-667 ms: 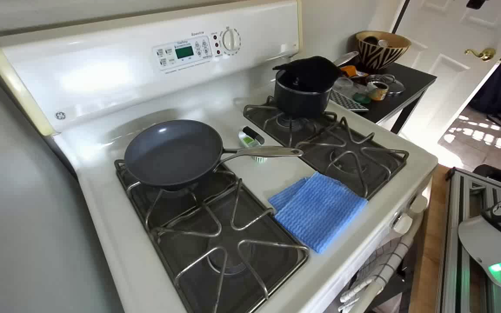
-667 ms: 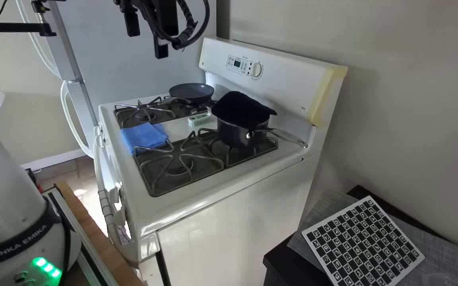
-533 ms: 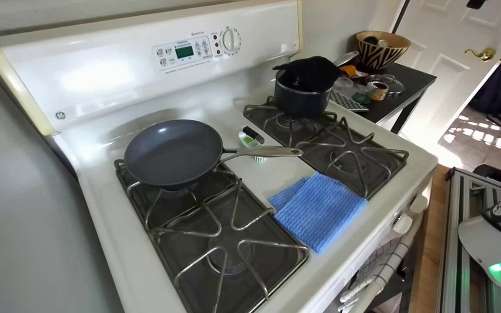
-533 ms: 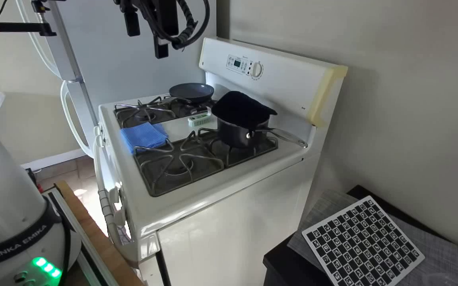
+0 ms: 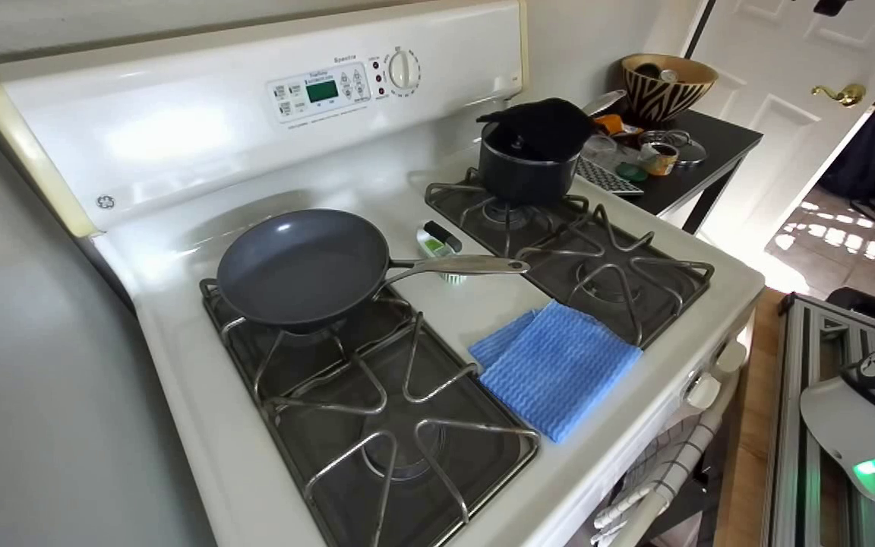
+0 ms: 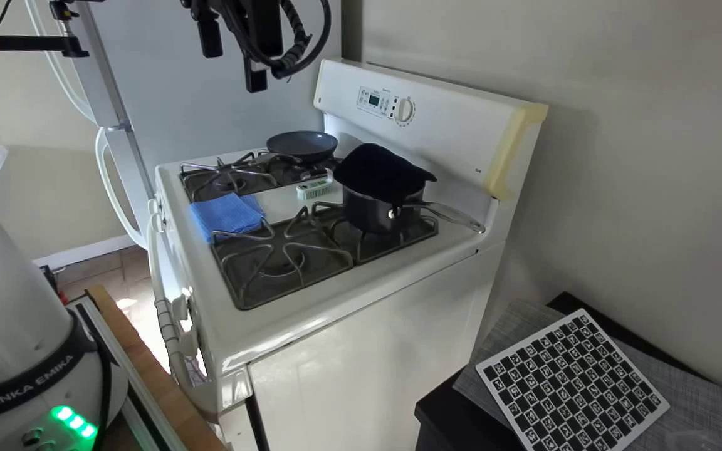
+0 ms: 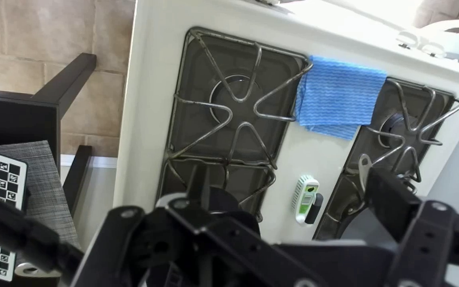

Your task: Move the pan forward, then use the blue towel to wipe the handle of the pan

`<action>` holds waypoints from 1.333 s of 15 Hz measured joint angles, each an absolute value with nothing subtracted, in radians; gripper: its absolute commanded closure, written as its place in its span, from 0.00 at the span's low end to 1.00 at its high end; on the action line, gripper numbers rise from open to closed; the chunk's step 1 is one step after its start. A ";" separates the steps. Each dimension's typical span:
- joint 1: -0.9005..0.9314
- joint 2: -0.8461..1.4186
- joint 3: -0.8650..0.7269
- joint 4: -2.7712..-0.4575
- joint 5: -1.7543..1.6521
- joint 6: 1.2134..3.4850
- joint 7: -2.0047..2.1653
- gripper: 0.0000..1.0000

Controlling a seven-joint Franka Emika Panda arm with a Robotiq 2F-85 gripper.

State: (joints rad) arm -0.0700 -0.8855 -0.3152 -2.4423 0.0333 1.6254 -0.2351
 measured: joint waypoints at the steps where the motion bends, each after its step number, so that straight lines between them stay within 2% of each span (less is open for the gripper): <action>1: -0.075 -0.879 -0.310 -2.449 0.033 1.655 -0.222 0.00; 7: -0.066 -0.755 -0.187 -2.513 0.053 1.916 -0.107 0.00; 14: 0.031 -0.552 -0.014 -2.485 0.097 2.082 -0.033 0.00; 20: 0.081 -0.411 0.043 -2.418 0.099 2.179 -0.018 0.00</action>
